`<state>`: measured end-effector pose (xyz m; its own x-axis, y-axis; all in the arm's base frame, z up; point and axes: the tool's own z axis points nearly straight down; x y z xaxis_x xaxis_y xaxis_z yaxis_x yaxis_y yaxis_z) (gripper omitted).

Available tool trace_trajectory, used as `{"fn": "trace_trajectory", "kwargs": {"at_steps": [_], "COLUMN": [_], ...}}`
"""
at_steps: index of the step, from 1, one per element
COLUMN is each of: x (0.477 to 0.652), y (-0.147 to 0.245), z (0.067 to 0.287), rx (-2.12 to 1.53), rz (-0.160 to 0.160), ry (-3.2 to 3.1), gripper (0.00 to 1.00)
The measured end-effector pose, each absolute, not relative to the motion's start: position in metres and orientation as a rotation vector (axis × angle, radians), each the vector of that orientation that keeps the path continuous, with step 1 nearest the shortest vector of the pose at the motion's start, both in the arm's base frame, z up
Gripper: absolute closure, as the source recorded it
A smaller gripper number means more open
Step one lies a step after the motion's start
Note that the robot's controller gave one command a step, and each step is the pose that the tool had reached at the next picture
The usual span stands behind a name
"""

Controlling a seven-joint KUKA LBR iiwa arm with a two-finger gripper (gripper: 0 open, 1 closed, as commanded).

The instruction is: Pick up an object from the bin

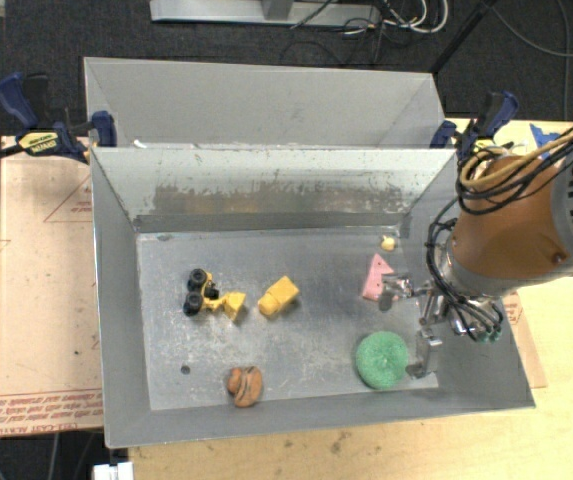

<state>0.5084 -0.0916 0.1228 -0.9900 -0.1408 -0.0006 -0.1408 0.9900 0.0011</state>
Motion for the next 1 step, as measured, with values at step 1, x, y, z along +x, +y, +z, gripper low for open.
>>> {"fn": "trace_trajectory", "kwargs": {"at_steps": [1], "x": [0.5090], "y": [-0.0906], "z": [0.1022], "rx": [0.184], "rz": [0.002], "ry": [3.137], "gripper": [0.00]}}
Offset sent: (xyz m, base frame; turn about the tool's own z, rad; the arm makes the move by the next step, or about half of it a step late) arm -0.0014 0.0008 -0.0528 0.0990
